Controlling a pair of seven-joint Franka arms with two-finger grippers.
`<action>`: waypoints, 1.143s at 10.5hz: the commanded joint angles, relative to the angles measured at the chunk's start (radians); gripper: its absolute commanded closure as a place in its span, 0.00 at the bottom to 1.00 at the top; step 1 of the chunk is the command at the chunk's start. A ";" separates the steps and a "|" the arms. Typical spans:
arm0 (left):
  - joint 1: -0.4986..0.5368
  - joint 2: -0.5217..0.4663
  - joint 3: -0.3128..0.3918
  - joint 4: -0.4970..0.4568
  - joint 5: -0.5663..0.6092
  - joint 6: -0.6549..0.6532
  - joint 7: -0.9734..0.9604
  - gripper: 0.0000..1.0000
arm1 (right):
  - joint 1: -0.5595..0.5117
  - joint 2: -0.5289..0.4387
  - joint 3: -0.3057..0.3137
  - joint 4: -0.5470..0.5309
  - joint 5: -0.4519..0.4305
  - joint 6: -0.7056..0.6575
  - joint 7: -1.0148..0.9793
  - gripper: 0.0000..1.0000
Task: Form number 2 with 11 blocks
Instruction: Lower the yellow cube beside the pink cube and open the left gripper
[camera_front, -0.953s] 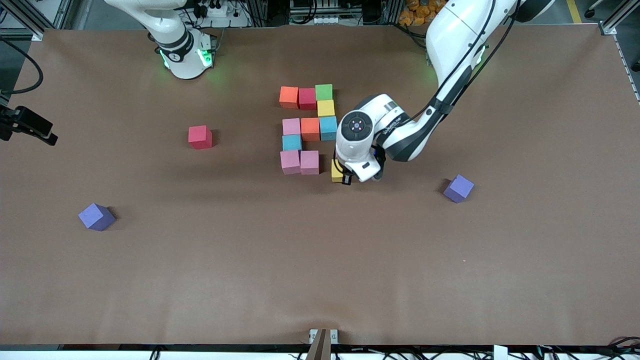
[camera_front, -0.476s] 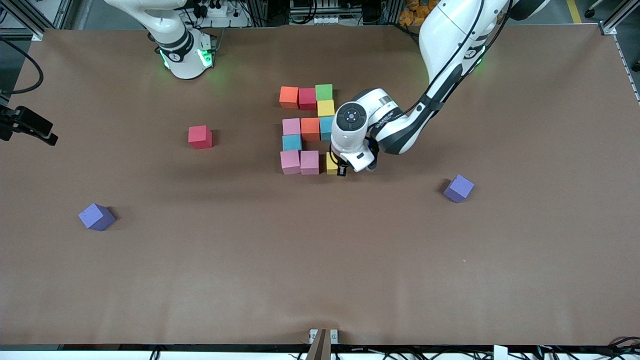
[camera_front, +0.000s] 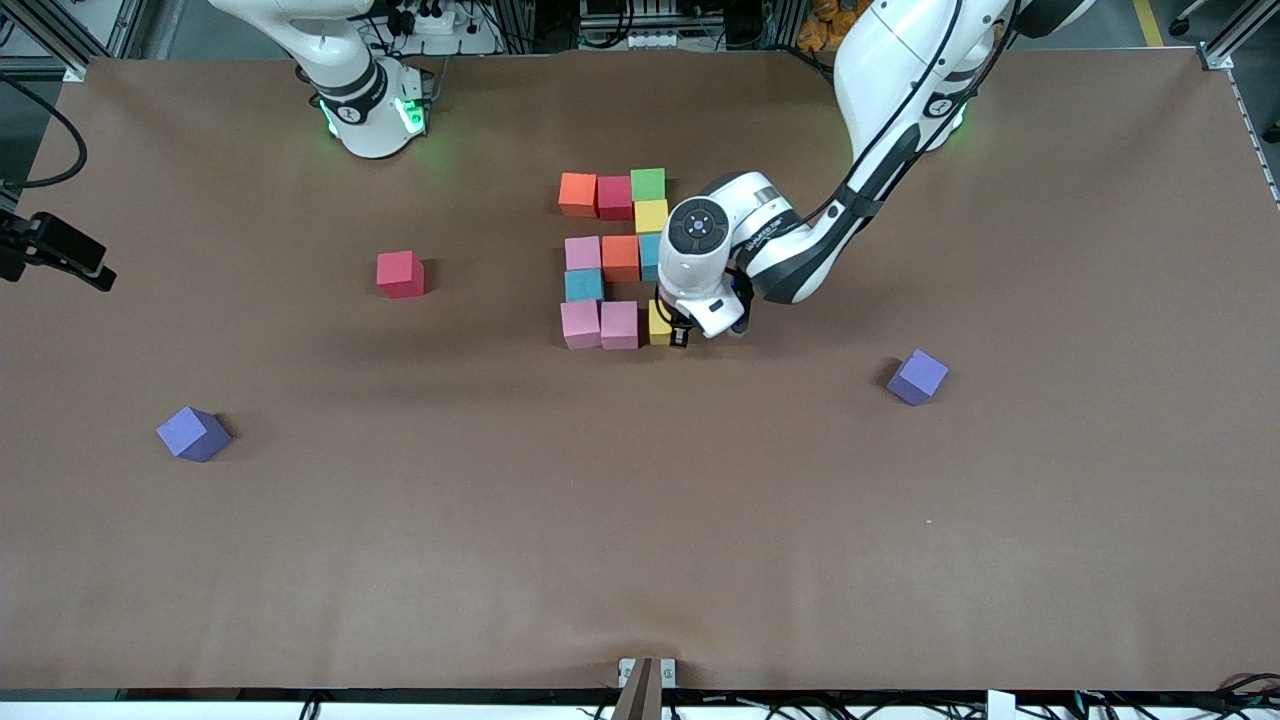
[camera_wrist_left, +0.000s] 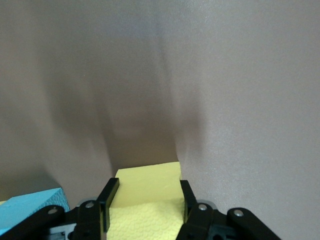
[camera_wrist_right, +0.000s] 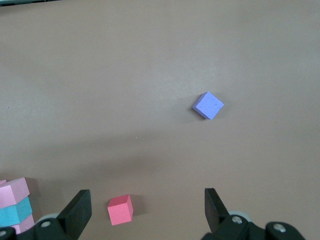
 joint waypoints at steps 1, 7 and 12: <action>-0.010 -0.016 0.003 -0.023 -0.016 0.026 -0.024 1.00 | -0.008 0.000 0.008 0.007 0.010 -0.009 0.001 0.00; -0.017 -0.001 0.006 0.006 -0.014 0.042 -0.025 1.00 | -0.008 0.000 0.009 0.008 0.010 -0.009 0.001 0.00; -0.019 0.020 0.010 0.020 0.001 0.042 -0.036 1.00 | -0.006 0.002 0.009 0.008 0.010 -0.009 0.002 0.00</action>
